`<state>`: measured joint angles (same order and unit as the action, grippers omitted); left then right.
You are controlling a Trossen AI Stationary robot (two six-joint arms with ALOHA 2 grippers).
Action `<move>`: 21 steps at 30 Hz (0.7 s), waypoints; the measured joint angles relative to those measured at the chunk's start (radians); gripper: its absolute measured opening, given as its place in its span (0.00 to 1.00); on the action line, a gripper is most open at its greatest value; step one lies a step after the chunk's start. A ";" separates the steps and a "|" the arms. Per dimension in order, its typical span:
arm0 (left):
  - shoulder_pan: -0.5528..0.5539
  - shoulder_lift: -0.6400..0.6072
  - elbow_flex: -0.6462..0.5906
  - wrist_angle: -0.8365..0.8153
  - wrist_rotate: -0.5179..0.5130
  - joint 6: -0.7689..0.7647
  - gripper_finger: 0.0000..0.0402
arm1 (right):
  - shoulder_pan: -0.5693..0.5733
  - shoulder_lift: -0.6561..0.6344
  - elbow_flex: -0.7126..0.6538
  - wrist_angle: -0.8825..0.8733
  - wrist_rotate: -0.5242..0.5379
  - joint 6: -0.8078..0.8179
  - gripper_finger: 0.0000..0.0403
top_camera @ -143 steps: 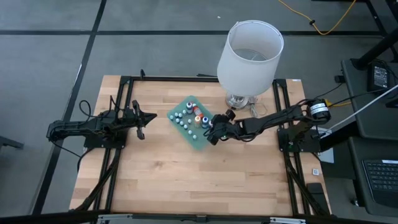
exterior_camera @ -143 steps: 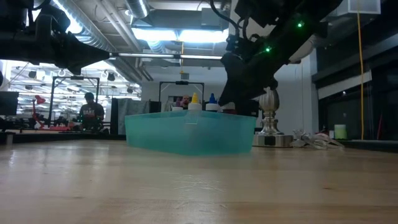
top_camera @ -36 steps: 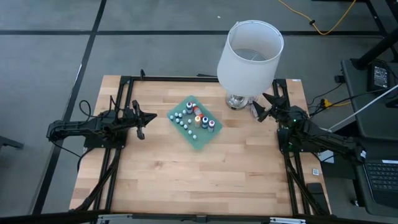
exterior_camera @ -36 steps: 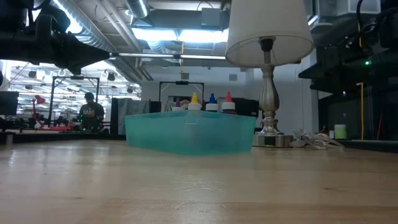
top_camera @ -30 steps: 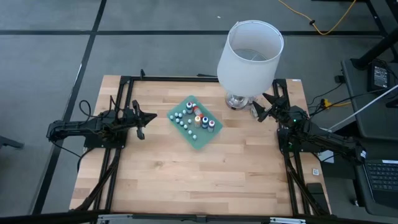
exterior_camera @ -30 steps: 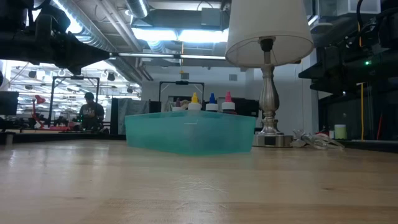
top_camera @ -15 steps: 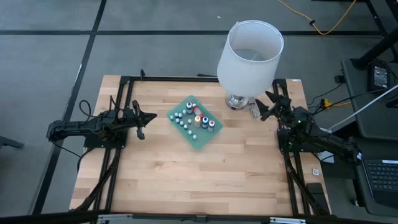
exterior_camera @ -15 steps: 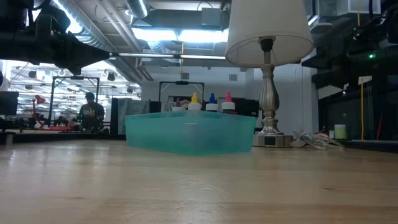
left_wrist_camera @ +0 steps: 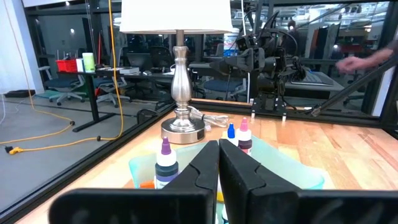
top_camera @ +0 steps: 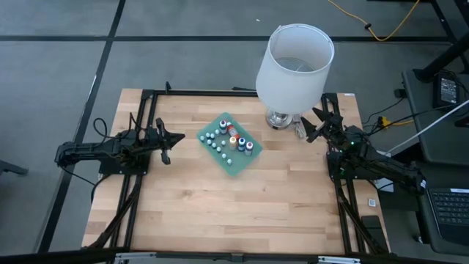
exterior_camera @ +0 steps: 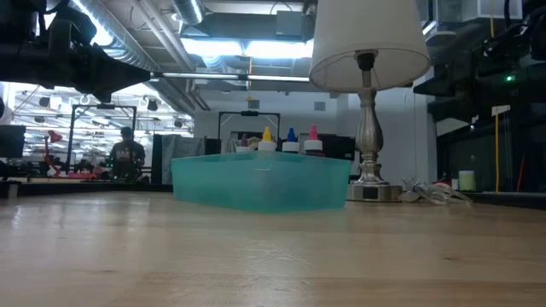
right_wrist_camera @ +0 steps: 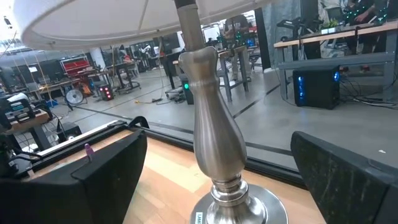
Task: Pick & Place food coloring
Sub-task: Return to Home Position
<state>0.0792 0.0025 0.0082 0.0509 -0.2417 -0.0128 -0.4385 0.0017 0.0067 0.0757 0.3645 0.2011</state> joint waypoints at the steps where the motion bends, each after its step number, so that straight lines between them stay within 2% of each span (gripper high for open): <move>1: 0.000 0.000 0.000 0.000 0.000 0.000 0.02 | 0.000 0.000 0.000 0.000 0.000 0.000 0.99; 21: 0.000 0.000 0.000 0.000 0.000 0.000 0.02 | 0.000 0.000 0.000 0.001 0.000 0.000 0.98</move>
<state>0.0795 0.0025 0.0082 0.0509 -0.2417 -0.0128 -0.4385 0.0017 0.0067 0.0764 0.3645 0.2011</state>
